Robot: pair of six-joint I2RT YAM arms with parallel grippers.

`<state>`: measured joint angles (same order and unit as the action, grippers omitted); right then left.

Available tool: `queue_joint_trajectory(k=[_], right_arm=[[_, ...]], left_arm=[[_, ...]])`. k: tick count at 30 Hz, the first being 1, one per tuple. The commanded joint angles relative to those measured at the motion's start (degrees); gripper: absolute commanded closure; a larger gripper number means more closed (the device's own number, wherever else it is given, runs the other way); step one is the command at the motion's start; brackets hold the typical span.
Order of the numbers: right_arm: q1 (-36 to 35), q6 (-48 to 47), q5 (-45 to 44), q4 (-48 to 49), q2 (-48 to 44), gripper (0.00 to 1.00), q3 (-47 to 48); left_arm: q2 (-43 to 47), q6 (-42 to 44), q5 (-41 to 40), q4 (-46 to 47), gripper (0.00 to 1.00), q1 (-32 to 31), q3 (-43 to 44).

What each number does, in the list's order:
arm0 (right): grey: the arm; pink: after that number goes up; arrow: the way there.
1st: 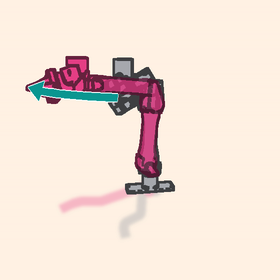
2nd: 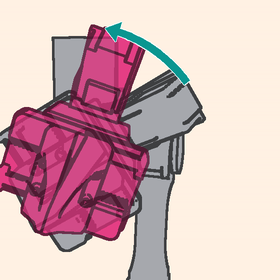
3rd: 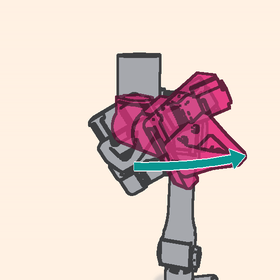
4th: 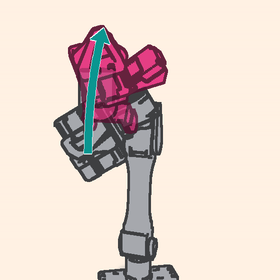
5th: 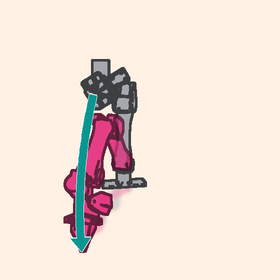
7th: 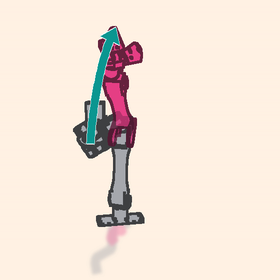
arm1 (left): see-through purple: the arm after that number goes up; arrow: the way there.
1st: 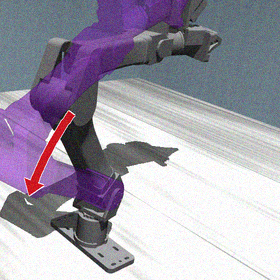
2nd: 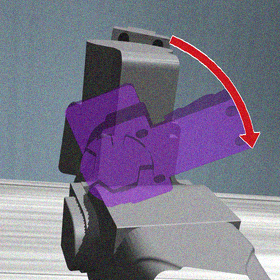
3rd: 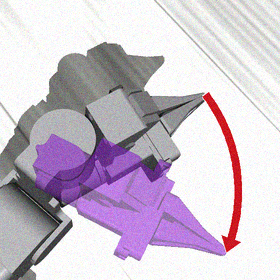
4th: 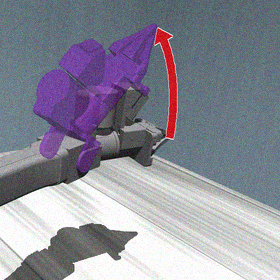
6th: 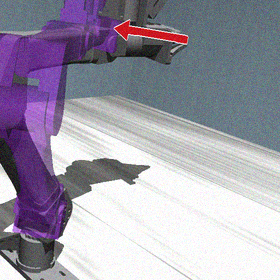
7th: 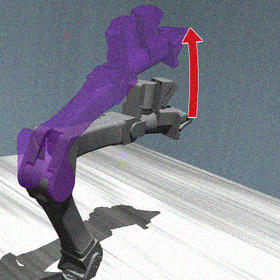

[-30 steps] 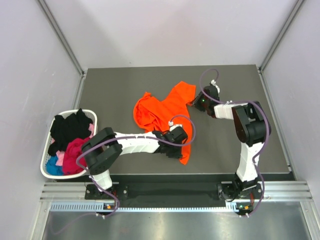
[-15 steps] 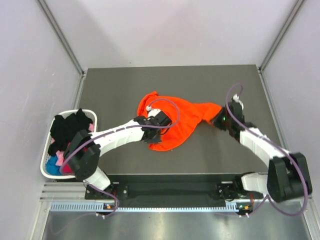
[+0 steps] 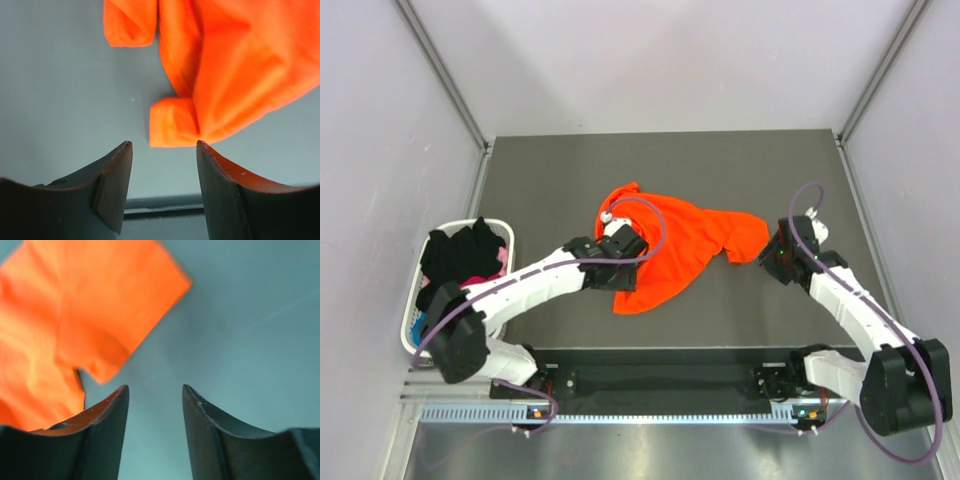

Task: Fold and stack the t-shirts
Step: Flatten the tshirt out

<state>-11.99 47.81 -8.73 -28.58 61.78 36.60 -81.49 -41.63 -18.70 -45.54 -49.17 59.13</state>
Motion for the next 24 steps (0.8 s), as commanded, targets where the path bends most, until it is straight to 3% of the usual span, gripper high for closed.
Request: queue_joint_trajectory(k=[1, 8, 10, 13, 24], right_arm=[[3.98, -2.02, -3.41, 0.71, 3.60, 0.54, 3.74], [9.70, -3.08, 0.47, 4.93, 10.90, 0.57, 6.64], [10.14, -2.64, 0.73, 5.37, 13.44, 0.58, 7.25], [10.58, -1.59, 1.00, 5.90, 16.52, 0.59, 8.31], [11.55, 0.70, 1.35, 10.65, 23.90, 0.61, 11.03]], left_arm=[[5.37, -0.03, 6.37, 4.11, 0.41, 0.12, -4.80], [7.57, -5.04, 10.78, 8.51, 0.49, 2.14, -12.10], [8.45, -4.60, 14.89, 10.81, 0.50, 4.68, -14.57], [8.63, -4.69, 14.84, 10.30, 0.51, 7.68, -15.19], [21.02, -10.40, 12.46, 15.04, 0.45, 8.03, -23.70]])
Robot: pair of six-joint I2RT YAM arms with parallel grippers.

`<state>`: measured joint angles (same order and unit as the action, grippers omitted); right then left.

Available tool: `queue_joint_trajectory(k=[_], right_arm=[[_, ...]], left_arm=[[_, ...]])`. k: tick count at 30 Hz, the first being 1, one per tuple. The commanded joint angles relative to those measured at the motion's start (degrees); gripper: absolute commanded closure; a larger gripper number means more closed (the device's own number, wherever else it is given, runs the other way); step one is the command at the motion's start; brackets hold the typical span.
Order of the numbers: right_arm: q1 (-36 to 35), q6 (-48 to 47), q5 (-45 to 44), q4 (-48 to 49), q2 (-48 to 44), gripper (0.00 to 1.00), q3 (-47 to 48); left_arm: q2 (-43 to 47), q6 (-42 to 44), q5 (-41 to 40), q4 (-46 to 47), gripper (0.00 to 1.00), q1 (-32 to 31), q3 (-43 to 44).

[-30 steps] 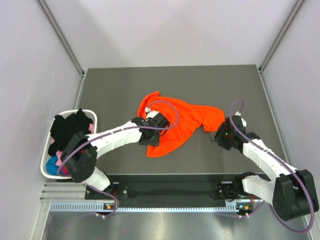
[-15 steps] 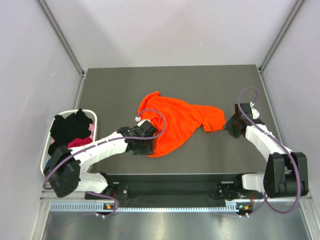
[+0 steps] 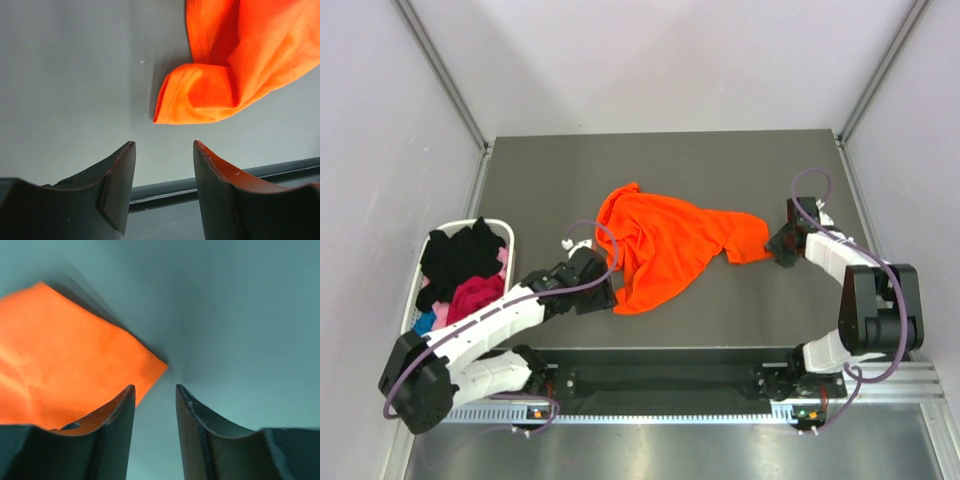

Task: Fold and stack the t-shirts
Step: Flatten the tshirt out

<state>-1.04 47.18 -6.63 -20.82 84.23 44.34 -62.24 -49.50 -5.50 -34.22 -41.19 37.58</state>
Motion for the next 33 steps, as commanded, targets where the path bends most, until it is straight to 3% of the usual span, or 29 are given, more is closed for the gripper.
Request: queue_joint_trajectory(k=[1, 10, 15, 21, 24, 27, 28, 30, 33], right_arm=[[0.60, 1.42, -0.84, 2.80, 1.99, 0.63, 3.91], [0.60, 3.18, -3.12, 2.97, 5.42, 0.66, 3.74], [0.60, 3.88, -5.41, 2.98, 6.65, 0.66, 3.91], [2.27, 4.94, -5.85, 2.71, 8.32, 0.68, 3.74], [2.36, 4.59, -6.11, 2.80, 8.85, 0.72, 3.83], [2.36, 3.71, -4.80, 4.99, 8.59, 0.83, 2.95], [2.36, 3.62, -4.27, 5.61, 8.33, 0.92, 2.25], [2.36, 2.84, -3.48, 7.10, 7.27, 1.00, 1.46], [2.36, 1.61, -2.95, 7.46, 5.17, 1.00, 0.93]], left_arm=[[1.59, -2.88, -0.74, 4.07, 0.45, 0.14, -2.51], [-0.43, -8.86, 1.81, 6.97, 0.45, -0.12, -6.03], [1.33, -9.04, -3.90, 5.75, 0.45, -3.63, -4.54], [-1.74, -9.83, -2.24, 7.76, 0.46, -4.25, -5.85], [-3.58, -9.83, -2.85, 8.02, 0.46, -4.78, -6.29], [-5.17, -9.13, -3.03, 9.34, 0.46, -4.87, -6.56], [-5.61, -8.87, -3.20, 9.87, 0.46, -4.95, -6.56], [-6.75, -8.25, -4.42, 10.22, 0.46, -4.95, -6.12], [-8.42, -7.64, -6.45, 9.35, 0.46, -4.95, -4.45]])
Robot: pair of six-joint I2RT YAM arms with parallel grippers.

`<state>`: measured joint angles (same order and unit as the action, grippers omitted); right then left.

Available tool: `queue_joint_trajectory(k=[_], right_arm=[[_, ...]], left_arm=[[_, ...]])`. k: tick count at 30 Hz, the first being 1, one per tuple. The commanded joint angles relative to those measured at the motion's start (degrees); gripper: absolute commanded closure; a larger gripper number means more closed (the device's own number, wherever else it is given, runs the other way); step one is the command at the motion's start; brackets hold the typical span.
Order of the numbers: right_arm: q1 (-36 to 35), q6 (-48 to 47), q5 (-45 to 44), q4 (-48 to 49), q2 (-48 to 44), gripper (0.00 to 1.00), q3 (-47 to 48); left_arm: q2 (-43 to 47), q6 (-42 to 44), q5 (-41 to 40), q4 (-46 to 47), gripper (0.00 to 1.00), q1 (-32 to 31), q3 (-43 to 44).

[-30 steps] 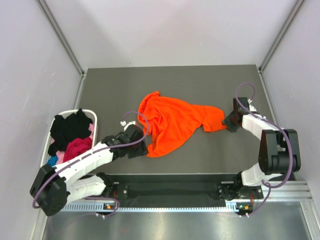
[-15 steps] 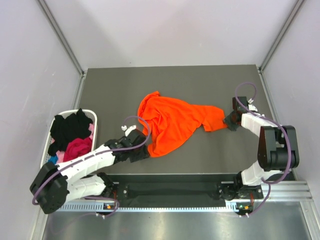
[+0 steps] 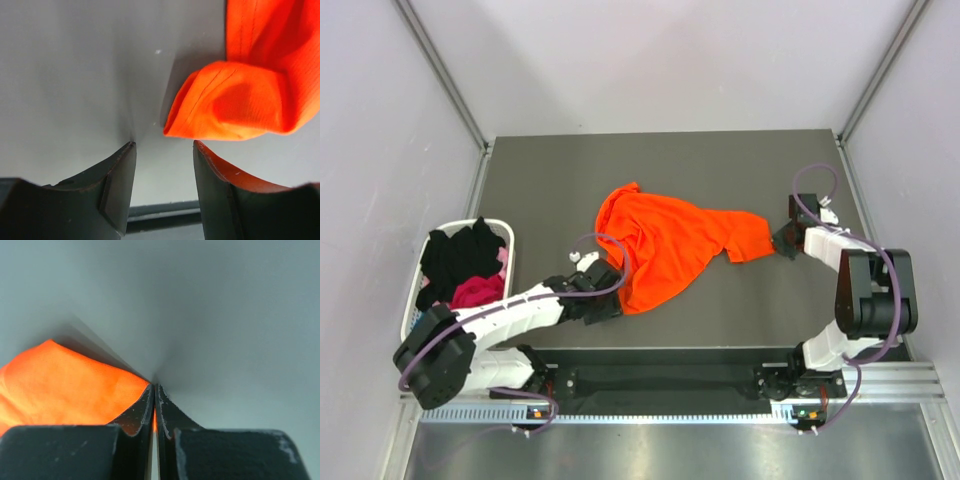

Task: Fold and stack the t-shirts
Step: Flatten the tshirt out

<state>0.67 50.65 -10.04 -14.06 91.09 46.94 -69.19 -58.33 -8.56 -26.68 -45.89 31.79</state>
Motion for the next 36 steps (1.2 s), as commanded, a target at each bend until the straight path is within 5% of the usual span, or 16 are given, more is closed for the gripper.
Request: queue_joint_trajectory(k=[1, 9, 14, 16, 23, 26, 30, 31, 32, 36], right_arm=[[0.65, -1.96, 0.55, 0.62, -2.40, 1.00, -1.85], [0.65, -2.93, 0.38, -2.45, -11.18, 1.00, -4.13], [0.65, -3.01, -0.24, -6.05, -16.28, 1.00, -5.71], [0.65, -2.58, -0.15, -7.02, -17.95, 1.00, -7.47], [-0.05, 0.93, -1.02, -14.12, -25.60, 1.00, -12.57], [-0.23, 2.16, -2.88, -16.08, -30.42, 1.00, -13.62], [-0.31, 2.34, 0.63, -15.38, -33.34, 1.00, -14.94], [-2.14, 2.34, 1.16, -15.47, -33.43, 1.00, -14.95], [-2.25, 2.34, 1.86, -15.38, -33.08, 1.00, -15.12], [-2.51, 3.75, 5.81, -16.61, -30.80, 0.78, -16.26]], left_arm=[[-1.74, 1.28, -3.74, 1.89, 0.46, -0.25, 1.60], [-5.60, 0.76, -2.17, 5.14, 0.51, -0.08, 1.87], [-6.31, 1.37, -2.95, 3.04, 0.94, -0.17, 3.62], [-6.05, 2.68, -5.14, -0.81, 1.00, 0.18, 5.81], [-1.75, 10.15, -4.79, -5.38, 1.00, 9.31, 7.31], [-1.83, 11.91, -11.38, -9.96, 1.00, 9.59, 10.74], [-2.27, 13.85, -8.42, -9.45, 1.00, 9.77, 13.29], [-2.27, 13.77, -7.36, -9.36, 0.94, 9.77, 13.64], [-2.53, 13.50, -5.87, -9.53, 0.72, 9.77, 13.65], [-1.04, 11.75, -7.17, -12.95, 0.46, 9.77, 12.42]])
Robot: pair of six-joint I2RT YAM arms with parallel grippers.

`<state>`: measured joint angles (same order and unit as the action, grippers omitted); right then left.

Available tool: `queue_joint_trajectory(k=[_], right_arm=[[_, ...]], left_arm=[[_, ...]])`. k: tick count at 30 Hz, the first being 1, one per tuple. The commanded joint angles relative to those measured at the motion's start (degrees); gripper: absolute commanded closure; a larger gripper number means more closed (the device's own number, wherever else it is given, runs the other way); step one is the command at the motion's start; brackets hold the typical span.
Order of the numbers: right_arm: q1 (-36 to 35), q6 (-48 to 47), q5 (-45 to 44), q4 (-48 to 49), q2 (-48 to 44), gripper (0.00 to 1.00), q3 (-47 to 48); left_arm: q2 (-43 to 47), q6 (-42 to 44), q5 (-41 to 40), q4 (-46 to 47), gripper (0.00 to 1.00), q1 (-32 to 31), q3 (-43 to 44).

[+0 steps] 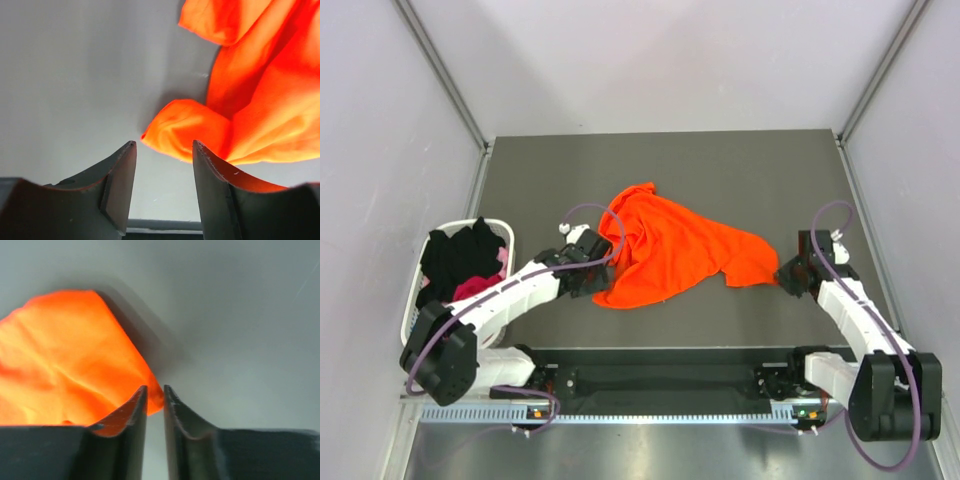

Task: Fold and stack the t-shirts
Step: Flatten the tshirt out

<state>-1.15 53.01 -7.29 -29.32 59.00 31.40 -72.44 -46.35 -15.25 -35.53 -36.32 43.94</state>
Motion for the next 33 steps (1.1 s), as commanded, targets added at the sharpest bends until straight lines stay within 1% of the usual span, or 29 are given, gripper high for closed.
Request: queue_joint_trajectory(k=[1, 3, 6, 9, 10, 12, 14, 18, 25, 27, 33], right_arm=[[-0.70, 1.65, 3.16, -2.05, 1.81, 0.75, -0.72], [-0.70, 2.62, 2.98, -2.41, 2.69, 0.66, -1.07], [-0.79, 3.67, 2.28, -2.23, 3.13, 0.60, -1.77], [-0.79, 5.78, 1.75, -0.40, 3.31, 0.57, -3.18], [-0.79, 6.57, 1.84, 1.62, 3.57, 0.57, -3.62], [-0.79, 7.36, 1.84, 2.42, 5.67, 0.55, -4.06], [-0.70, 7.98, 2.02, 2.86, 8.31, 0.55, -3.71], [-0.70, 9.39, 2.63, 5.24, 9.03, 0.56, -4.24], [-0.70, 11.58, 2.54, 2.00, 4.81, 0.58, -3.36], [-0.79, 11.50, 2.37, -0.54, 3.75, 0.57, -2.05], [-0.79, 11.94, 4.73, -1.00, 0.33, 0.58, -1.78]], left_arm=[[2.57, -0.50, -0.92, -4.55, 0.46, 0.19, -0.78], [4.41, -1.20, 0.38, -4.64, 0.45, 0.19, -1.49], [7.05, -2.95, 5.12, -2.01, 0.45, 0.19, -3.42], [7.67, -4.63, 6.80, 0.81, 0.45, 0.19, -5.18], [7.15, -4.80, 6.81, 1.33, 0.45, 0.28, -5.79], [6.27, -4.80, 6.81, 1.60, 0.45, 0.28, -5.89], [5.74, -4.89, 6.81, 2.04, 0.45, 0.28, -6.15], [7.40, -5.86, 6.98, 4.23, 0.44, 0.28, -7.55], [9.69, -8.93, 7.60, 6.78, 0.44, 0.37, -10.45], [9.52, -10.33, 7.42, 6.70, 0.44, 0.54, -10.46], [8.11, -10.87, 5.49, 7.84, 0.45, 1.42, -11.42]])
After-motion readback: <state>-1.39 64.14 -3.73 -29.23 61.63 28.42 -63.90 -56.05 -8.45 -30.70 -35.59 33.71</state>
